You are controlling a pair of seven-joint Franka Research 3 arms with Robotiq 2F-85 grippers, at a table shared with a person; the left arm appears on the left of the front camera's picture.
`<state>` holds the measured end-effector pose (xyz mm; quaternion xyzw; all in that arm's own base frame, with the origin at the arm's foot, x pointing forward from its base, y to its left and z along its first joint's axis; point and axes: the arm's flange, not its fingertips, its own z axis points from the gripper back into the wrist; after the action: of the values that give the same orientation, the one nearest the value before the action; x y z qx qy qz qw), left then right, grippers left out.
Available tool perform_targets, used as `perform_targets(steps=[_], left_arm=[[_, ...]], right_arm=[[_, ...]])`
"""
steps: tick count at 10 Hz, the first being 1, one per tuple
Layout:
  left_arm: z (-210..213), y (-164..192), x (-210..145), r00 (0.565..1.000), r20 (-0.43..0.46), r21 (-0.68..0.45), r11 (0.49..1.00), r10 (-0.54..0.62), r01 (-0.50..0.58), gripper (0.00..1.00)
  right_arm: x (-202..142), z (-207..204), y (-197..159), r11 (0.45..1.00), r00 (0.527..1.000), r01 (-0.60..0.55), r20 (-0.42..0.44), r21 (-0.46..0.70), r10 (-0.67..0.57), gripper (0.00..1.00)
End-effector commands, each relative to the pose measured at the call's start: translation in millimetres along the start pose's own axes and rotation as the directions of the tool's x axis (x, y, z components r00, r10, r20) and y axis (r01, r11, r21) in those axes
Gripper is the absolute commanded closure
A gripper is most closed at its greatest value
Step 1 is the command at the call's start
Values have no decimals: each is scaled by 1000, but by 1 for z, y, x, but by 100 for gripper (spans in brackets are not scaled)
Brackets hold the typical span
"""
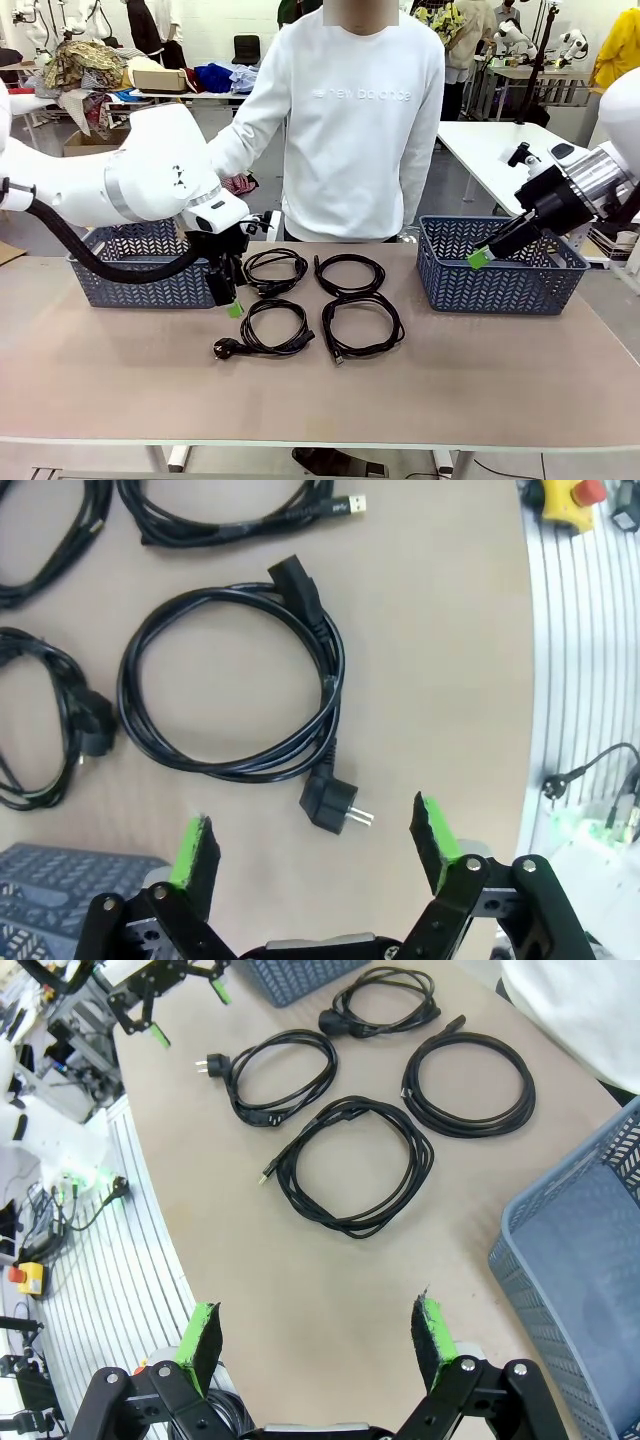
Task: Organize the cables according to human instructions.
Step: Pick up a bundle of cables and place it in the basket indicated by the human.
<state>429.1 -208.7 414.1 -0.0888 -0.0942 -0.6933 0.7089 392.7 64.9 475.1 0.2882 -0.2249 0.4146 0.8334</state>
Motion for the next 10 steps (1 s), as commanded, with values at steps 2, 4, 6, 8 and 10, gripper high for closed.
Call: perform_targets(steps=[2,4,6,8,10], left_arm=[[0,0,0,1000,13,-3,1000,13,-13,0],[0,0,0,1000,13,-3,1000,13,-13,0],[0,0,0,1000,0,-1,1000,1,-1,0],[-15,-6,5,999,-22,30,999,-37,37,0],[-35,-10,12,997,-61,32,998,-56,58,0]], right_arm=[[2,1,-1,1000,999,-18,32,16,18,0],[2,1,-1,1000,999,-18,32,16,18,0],[2,1,-1,1000,999,-18,32,16,18,0],[2,1,-1,1000,999,-18,32,16,18,0],[2,1,-1,1000,999,-18,32,16,18,0]])
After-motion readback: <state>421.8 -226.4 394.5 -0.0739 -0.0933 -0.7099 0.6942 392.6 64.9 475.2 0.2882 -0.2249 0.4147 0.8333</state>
